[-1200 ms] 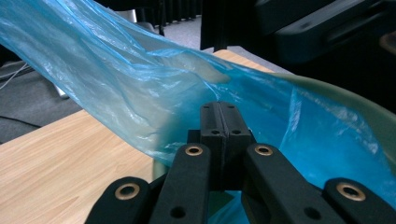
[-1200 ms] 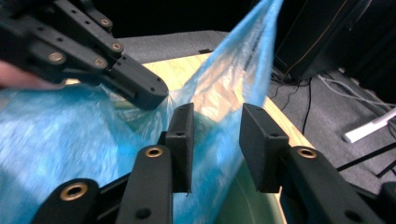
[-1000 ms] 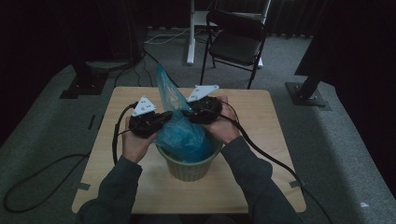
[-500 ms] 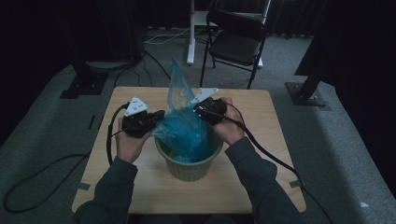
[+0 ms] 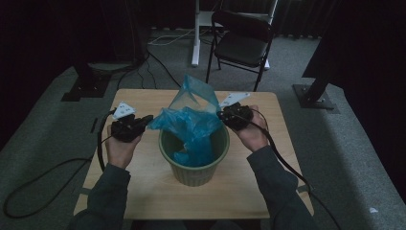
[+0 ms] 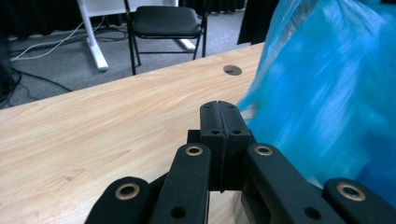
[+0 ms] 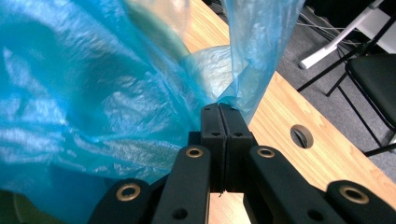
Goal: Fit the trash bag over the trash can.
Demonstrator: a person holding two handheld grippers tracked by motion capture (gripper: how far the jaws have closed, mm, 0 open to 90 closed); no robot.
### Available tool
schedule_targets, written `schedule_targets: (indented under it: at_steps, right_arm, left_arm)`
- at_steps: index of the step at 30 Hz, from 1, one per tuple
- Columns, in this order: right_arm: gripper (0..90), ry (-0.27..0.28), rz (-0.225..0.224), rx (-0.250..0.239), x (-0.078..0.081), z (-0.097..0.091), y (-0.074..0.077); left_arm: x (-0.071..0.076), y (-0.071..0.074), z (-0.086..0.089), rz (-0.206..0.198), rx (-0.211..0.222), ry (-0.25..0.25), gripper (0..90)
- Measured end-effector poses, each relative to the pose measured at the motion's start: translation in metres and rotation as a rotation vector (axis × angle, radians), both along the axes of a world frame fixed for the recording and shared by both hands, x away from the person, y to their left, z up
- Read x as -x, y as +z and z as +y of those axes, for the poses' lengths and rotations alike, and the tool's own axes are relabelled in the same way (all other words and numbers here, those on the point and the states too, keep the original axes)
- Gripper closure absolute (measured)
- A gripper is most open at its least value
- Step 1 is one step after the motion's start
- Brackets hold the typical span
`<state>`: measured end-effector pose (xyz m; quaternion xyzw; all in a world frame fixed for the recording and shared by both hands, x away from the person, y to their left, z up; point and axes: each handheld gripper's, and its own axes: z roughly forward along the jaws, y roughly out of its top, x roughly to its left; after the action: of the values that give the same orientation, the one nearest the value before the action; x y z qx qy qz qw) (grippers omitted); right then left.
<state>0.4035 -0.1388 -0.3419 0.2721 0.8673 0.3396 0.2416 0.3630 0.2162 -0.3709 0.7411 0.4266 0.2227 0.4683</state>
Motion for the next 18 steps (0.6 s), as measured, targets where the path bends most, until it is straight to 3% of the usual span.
schedule_targets:
  at_steps: [4,7,12,18]
  right_arm:
    - [89.6,-0.012,0.008,-0.021,0.000,-0.009,-0.002]
    - [88.0,0.028,-0.007,-0.041,0.001,-0.009,-0.002]
    - [86.8,0.067,-0.033,-0.024,0.003,0.000,-0.002]
    - [86.8,0.093,-0.069,-0.023,0.004,0.006,0.003]
  left_arm:
    - [0.000,-0.001,0.001,-0.005,0.002,0.005,89.8]
    - [0.002,0.001,-0.003,-0.034,0.015,-0.023,88.7]
    - [0.001,0.006,-0.012,-0.066,0.007,-0.047,77.0]
    - [-0.005,0.013,-0.017,-0.089,0.033,-0.043,65.1]
